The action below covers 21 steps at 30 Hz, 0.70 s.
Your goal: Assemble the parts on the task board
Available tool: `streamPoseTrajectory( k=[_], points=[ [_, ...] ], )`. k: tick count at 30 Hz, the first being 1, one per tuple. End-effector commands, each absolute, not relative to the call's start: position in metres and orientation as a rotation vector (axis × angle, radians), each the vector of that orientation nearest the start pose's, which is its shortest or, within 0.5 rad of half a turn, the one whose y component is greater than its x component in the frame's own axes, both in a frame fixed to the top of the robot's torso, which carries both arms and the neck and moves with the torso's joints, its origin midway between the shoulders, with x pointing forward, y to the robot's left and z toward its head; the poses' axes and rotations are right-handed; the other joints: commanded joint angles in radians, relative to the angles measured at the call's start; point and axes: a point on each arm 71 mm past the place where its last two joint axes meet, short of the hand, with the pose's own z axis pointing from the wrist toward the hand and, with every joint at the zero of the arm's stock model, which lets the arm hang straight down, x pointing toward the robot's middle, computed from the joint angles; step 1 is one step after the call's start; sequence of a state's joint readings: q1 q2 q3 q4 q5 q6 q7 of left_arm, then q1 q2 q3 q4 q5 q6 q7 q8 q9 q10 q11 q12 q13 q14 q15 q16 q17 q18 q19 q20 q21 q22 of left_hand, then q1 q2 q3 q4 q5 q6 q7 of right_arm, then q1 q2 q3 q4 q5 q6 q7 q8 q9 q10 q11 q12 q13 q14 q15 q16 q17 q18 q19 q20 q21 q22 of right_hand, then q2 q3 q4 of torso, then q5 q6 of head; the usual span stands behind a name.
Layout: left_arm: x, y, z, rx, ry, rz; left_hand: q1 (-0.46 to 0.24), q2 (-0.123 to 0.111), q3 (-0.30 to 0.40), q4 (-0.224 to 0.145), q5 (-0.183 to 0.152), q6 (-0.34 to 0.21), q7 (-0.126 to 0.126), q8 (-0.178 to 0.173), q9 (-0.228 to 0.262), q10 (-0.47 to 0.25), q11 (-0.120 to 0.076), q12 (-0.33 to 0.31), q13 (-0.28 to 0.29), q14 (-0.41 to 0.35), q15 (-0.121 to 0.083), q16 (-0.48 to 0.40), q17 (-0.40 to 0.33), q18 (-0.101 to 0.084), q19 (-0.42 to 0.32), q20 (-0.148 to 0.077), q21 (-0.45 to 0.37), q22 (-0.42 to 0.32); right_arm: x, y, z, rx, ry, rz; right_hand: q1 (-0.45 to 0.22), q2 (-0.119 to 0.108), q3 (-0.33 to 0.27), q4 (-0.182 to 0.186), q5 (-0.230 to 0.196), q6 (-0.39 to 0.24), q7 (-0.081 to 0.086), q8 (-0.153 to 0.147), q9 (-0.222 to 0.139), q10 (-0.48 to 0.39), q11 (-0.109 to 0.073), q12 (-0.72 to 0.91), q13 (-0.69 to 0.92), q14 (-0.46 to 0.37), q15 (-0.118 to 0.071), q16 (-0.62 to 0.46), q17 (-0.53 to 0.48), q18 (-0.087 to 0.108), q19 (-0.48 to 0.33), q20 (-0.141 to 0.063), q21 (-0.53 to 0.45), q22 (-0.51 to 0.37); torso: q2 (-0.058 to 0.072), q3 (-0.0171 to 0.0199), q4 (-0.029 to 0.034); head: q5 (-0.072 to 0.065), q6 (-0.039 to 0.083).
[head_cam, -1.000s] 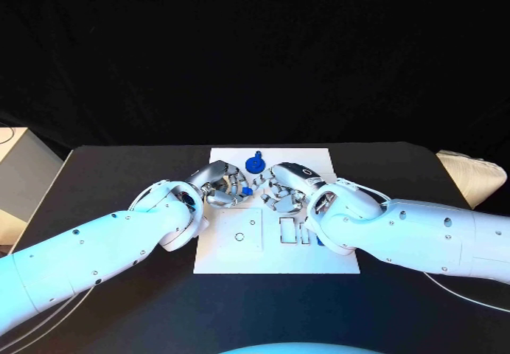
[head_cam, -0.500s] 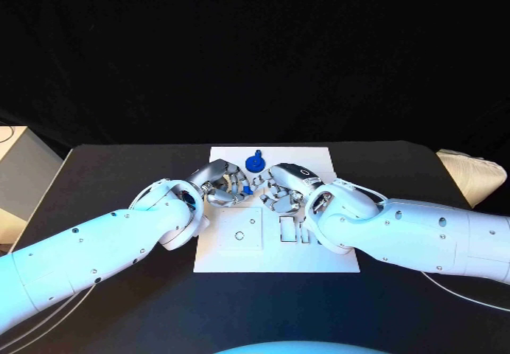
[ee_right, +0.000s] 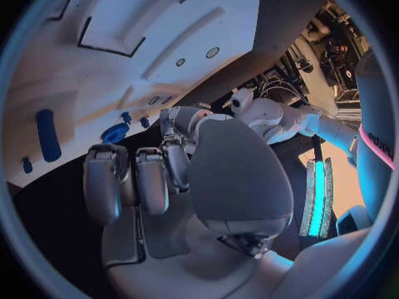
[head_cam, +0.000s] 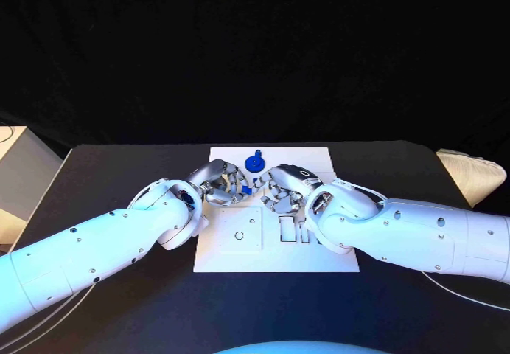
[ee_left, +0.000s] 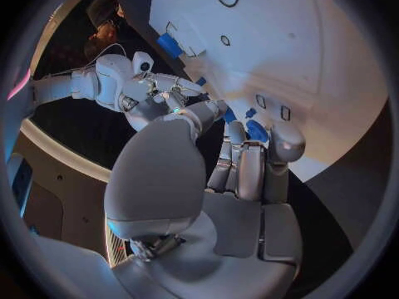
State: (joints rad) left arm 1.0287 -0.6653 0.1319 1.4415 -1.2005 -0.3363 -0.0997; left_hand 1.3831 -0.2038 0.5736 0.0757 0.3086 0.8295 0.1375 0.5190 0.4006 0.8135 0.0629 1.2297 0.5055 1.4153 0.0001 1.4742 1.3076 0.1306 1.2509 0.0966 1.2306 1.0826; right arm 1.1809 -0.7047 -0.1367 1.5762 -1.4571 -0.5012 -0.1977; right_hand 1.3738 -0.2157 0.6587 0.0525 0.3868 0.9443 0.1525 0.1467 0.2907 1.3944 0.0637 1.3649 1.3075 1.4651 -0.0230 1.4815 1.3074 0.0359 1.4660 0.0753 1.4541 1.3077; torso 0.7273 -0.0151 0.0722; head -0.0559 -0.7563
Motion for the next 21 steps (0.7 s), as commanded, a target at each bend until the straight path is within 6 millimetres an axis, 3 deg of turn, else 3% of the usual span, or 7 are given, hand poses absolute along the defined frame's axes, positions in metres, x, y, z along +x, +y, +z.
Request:
streamPoseTrajectory(
  k=[1,21],
  points=[
    [0.4869,0.136,-0.2109,-0.215,1.729,-0.956,0.003,0.01,0.002,0.006,0.005,0.005,0.0,0.003,0.001,0.005,0.001,-0.002,0.001,0.005,0.002,0.005,0.002,-0.01,-0.003,0.002,-0.003,-0.001,0.4525,-0.12,-0.2119,-0.147,1.624,0.755,-0.012,-0.001,0.005,-0.001,-0.005,0.005,0.005,-0.003,-0.002,0.006,0.001,0.004,0.033,0.078,0.006,0.003,0.148,-0.011,0.081,0.002,0.002,0.202,0.001,0.0002,-0.0004,0.0,0.0],
    [0.484,0.1302,-0.2088,-0.219,1.729,-0.979,0.004,0.012,0.003,0.006,0.006,0.004,0.001,0.003,0.0,0.004,0.001,-0.002,0.001,0.006,0.002,0.005,0.003,-0.01,-0.003,0.002,-0.003,-0.001,0.4563,-0.115,-0.2145,-0.152,1.629,0.752,-0.016,-0.003,0.004,-0.002,-0.007,0.004,0.005,-0.005,-0.002,0.006,0.001,0.004,0.034,0.078,0.006,0.003,0.148,-0.011,0.081,0.002,0.002,0.202,0.0,-0.0002,0.0002,0.0,-0.002]
  ],
)
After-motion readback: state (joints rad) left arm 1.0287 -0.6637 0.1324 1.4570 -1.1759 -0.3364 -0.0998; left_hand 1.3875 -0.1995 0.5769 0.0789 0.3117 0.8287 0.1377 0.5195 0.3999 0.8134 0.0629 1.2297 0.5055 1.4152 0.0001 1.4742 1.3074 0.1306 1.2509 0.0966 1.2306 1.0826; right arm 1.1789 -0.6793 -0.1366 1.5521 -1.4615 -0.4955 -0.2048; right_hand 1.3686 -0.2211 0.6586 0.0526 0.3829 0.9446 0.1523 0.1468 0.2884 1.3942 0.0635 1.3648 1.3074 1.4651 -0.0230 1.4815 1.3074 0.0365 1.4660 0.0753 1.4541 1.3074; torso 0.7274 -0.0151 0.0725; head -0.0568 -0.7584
